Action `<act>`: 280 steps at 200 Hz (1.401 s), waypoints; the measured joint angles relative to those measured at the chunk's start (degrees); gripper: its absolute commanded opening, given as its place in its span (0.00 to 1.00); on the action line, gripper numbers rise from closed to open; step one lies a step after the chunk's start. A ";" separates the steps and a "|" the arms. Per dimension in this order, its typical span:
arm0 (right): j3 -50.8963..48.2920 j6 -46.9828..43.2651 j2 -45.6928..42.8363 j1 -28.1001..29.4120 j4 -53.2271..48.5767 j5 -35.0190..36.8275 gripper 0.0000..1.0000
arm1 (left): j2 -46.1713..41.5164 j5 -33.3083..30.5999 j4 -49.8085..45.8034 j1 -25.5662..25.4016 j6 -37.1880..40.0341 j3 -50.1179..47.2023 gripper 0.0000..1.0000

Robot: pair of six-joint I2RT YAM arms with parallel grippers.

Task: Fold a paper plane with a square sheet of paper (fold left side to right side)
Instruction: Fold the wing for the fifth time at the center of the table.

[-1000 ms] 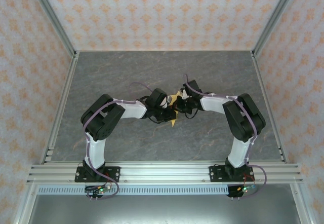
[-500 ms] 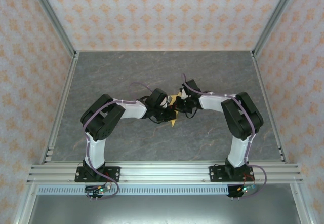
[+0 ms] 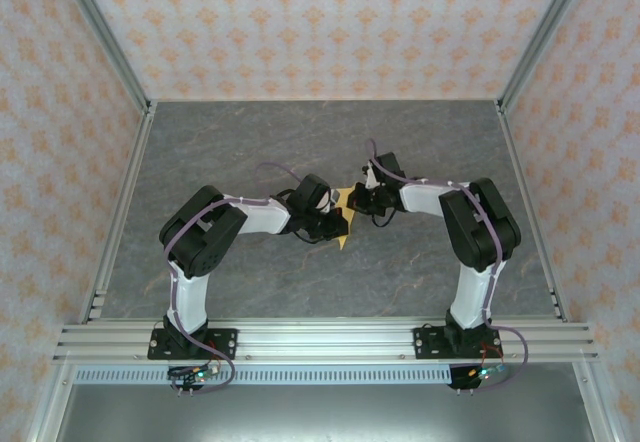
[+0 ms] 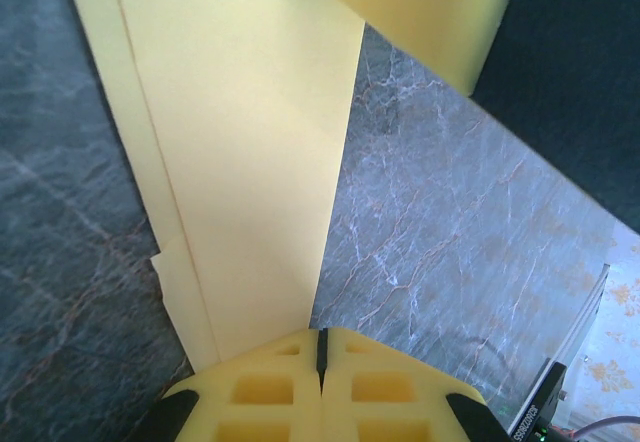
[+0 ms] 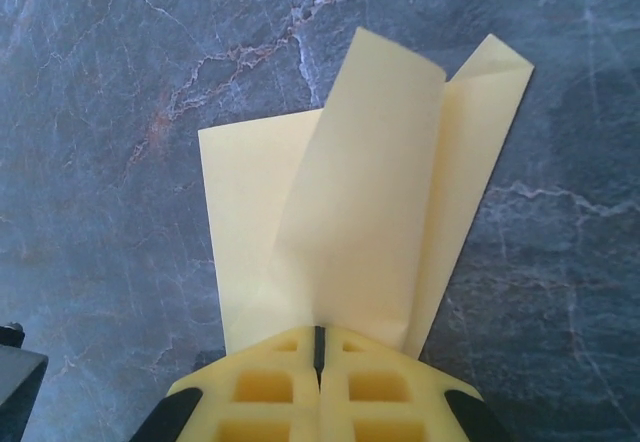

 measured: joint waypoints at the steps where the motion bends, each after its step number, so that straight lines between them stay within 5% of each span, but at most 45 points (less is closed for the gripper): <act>1: 0.00 -0.02 0.00 -0.02 0.00 -0.04 0.00 | 0.00 0.00 0.00 0.00 0.00 0.00 0.00; 280: 12.55 -4.94 7.10 -9.35 -3.54 3.56 0.01 | -0.11 -1.01 0.39 -0.22 -0.39 -0.15 0.00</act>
